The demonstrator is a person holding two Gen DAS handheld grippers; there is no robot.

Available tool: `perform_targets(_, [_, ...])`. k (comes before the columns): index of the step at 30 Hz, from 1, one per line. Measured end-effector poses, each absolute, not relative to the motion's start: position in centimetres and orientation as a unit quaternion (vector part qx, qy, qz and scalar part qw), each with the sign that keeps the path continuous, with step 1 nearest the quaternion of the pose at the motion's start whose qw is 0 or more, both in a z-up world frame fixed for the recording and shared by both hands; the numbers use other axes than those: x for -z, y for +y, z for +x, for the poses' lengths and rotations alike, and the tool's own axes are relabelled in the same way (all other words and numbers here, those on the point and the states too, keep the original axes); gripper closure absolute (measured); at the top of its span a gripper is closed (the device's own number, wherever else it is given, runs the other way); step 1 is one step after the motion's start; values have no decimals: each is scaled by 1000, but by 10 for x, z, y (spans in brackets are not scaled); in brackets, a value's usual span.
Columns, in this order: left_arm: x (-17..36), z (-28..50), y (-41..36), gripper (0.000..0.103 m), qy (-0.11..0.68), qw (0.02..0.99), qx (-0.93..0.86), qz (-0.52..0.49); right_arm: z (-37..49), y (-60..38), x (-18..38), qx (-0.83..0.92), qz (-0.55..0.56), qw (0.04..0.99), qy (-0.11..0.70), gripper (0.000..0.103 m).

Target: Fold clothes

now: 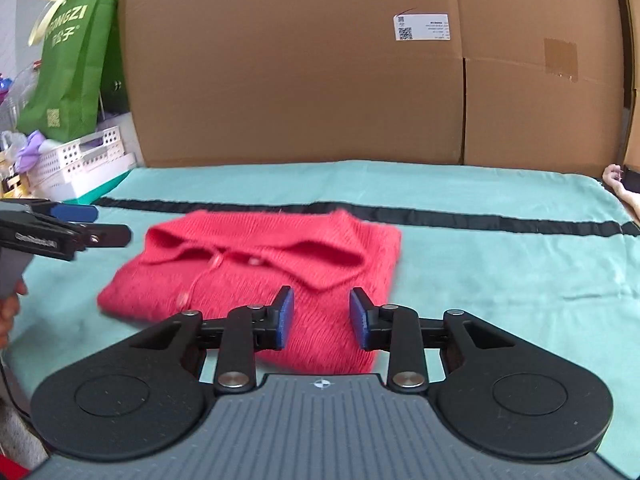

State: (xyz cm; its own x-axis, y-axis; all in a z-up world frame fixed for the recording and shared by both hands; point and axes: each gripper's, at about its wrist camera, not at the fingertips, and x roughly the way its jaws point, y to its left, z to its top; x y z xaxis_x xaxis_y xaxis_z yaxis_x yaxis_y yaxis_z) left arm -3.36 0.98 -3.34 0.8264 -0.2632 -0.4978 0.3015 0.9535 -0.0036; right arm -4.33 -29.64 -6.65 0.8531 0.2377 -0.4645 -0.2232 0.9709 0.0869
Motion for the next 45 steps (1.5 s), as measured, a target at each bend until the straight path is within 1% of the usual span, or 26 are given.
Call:
perform_targets(4, [40,-38,-6,1,266,950,156,58,-37,-293,67,-119,36,962,243,70])
perform_targets(7, [55,-33,-19,1,297,940,148,84,-28,-284,73,-112,13,954,278,70])
perform_targets(9, [57,-31,-16,1,308,937,150,73,-32,-278,69,-109,-13,954,279,70])
perform_targets(10, [54,-31,-12,1,308,937,154,59,-35,-281,66,-111,-7,955,273,70])
perform_targets(13, [43,-32,8,1,300,938,174,-3,-45,-303,56,-118,55,961,245,68])
perform_targets(18, [32,-22,36,1,309,916,224,-123,-46,-346,57,-92,137,950,264,68])
perform_targets(22, [30,-9,33,1,319,900,262,-143,-39,-380,66,-104,238,924,282,66])
perform_targets(23, [30,-5,31,1,324,897,264,-145,-38,-383,67,-104,246,922,282,65])
perform_targets(26, [33,8,25,1,338,890,268,-149,-35,-387,66,-105,253,921,278,60])
perform_targets(28, [37,18,20,1,354,883,267,-152,-29,-386,64,-119,248,921,277,48])
perform_targets(31, [45,32,13,1,373,876,264,-152,-13,-382,60,-137,245,921,271,39])
perform_targets(36, [51,43,9,1,384,872,256,-160,22,-380,62,-146,247,915,284,38])
perform_targets(39, [48,47,-3,1,387,884,235,-119,36,-381,67,-157,260,907,293,38])
perform_targets(42, [46,50,-25,1,393,896,202,-49,43,-372,68,-169,243,907,301,38])
perform_targets(45, [47,52,-34,1,392,899,193,-38,46,-360,67,-191,225,906,303,38])
